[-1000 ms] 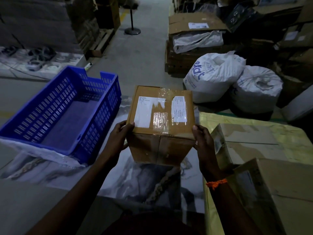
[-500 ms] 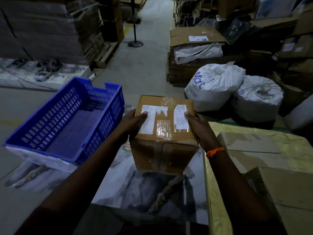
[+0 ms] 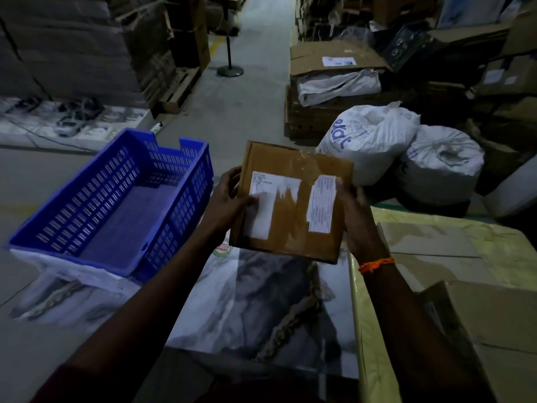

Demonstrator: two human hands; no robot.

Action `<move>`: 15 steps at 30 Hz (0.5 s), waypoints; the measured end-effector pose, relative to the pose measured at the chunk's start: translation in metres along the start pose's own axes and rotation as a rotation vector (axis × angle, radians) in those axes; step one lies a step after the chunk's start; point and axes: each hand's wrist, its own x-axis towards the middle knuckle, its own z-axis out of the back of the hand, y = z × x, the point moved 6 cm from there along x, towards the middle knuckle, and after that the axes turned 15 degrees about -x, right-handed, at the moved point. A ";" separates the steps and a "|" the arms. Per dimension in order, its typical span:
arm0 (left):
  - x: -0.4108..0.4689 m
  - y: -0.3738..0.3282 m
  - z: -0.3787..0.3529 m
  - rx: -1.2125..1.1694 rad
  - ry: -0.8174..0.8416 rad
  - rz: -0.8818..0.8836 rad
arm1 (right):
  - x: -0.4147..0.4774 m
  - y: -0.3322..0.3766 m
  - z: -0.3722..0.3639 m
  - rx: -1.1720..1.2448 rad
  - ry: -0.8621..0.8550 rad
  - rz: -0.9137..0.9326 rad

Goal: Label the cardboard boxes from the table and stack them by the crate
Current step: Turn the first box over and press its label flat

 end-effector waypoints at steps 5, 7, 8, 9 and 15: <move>-0.023 0.031 0.008 -0.059 -0.076 0.088 | -0.019 -0.025 -0.006 -0.049 -0.042 -0.094; -0.032 0.048 0.013 -0.033 -0.109 0.137 | -0.029 -0.040 -0.009 -0.095 -0.062 -0.116; -0.037 0.057 0.017 -0.034 -0.130 0.164 | -0.034 -0.047 -0.011 -0.106 -0.059 -0.122; -0.042 0.065 0.022 -0.038 -0.149 0.194 | -0.039 -0.055 -0.011 -0.115 -0.052 -0.125; -0.072 0.106 0.046 -0.013 -0.206 0.324 | -0.072 -0.099 -0.018 -0.109 0.016 -0.178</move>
